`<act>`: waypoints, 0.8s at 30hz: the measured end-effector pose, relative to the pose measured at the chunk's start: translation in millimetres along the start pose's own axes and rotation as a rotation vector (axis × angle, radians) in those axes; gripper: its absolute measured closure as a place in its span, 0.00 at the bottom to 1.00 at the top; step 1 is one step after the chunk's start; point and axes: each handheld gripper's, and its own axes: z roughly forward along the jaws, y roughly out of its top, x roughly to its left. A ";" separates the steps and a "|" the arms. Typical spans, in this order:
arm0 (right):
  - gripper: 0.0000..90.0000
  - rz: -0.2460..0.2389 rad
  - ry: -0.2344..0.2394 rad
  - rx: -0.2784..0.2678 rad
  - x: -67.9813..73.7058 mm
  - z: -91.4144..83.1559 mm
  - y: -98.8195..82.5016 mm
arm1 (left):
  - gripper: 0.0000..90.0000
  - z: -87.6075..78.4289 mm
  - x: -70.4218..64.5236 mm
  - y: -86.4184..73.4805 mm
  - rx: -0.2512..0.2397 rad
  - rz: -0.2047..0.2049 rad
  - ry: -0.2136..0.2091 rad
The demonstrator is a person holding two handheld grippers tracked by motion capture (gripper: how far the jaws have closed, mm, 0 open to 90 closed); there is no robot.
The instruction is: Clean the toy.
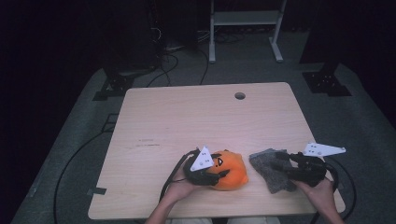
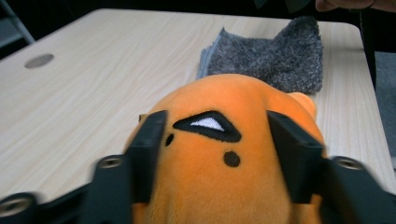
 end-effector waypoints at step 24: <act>0.46 0.013 0.002 -0.023 -3.3 2.2 3.6 | 0.41 19.2 72.0 4.3 -0.038 -0.159 0.165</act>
